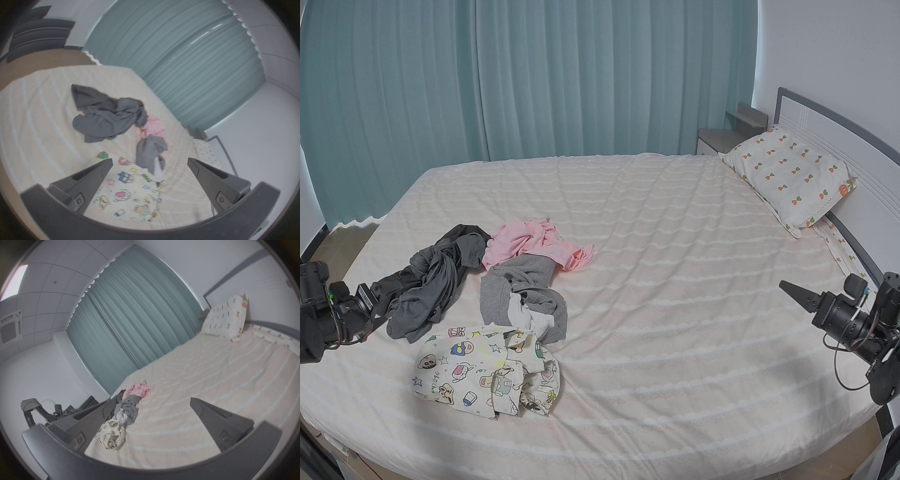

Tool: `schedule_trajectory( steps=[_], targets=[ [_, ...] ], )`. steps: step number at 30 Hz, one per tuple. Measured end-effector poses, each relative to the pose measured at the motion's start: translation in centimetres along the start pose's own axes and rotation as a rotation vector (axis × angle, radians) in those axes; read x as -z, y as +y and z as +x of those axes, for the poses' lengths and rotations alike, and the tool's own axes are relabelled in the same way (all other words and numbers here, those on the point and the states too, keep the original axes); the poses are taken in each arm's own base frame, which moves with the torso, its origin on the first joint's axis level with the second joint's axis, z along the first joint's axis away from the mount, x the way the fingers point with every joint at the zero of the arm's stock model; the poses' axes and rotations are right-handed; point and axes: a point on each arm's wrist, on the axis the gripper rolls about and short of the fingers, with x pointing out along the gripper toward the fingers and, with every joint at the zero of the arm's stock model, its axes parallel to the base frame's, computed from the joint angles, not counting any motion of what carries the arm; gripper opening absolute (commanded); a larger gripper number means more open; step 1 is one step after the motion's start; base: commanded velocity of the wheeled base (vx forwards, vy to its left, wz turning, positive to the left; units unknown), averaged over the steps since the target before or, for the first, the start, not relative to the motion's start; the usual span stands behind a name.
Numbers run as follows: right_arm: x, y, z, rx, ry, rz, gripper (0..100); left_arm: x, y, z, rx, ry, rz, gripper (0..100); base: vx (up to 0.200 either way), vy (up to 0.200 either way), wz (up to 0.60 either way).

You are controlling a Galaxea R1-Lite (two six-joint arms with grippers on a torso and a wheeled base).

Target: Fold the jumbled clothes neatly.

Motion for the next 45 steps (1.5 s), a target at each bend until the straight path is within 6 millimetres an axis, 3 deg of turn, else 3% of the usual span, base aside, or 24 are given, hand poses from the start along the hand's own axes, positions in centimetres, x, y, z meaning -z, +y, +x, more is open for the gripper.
schedule_trajectory(
  steps=[6, 12, 23, 28, 35, 40, 45],
  targets=[
    [-1.0, 2.3, -4.4, 0.038, -0.031, -0.057, 100, 1.2, -4.0, -5.3, 0.185, -0.038, 0.095, 100, 0.0, 0.0, 0.0],
    [-0.7, 4.3, -8.6, 0.088, -0.001, -0.096, 100, 3.4, -6.6, -9.7, 0.331, -0.031, 0.168, 100, 0.0, 0.0, 0.0],
    [3.1, 6.6, -16.0, 0.235, 0.077, -0.291, 100, 9.3, -9.0, -15.3, 0.59, 0.14, 0.26, 100, 0.0, 0.0, 0.0],
    [5.1, 6.8, -18.4, 0.314, 0.019, -0.414, 100, 12.9, -8.4, -18.1, 0.727, 0.216, 0.325, 100, 0.0, 0.0, 0.0],
    [7.2, 6.3, -20.0, 0.463, -0.04, -0.623, 100, 17.9, -5.1, -20.6, 0.856, 0.263, 0.404, 100, 0.0, 0.0, 0.0],
    [8.0, 6.1, -20.5, 0.494, -0.074, -0.631, 100, 19.7, -3.1, -20.6, 0.821, 0.197, 0.476, 100, 0.0, 0.0, 0.0],
    [8.4, 6.0, -20.7, 0.482, -0.117, -0.542, 100, 19.8, -2.3, -20.4, 0.647, -0.033, 0.569, 100, 0.0, 0.0, 0.0]
  ],
)
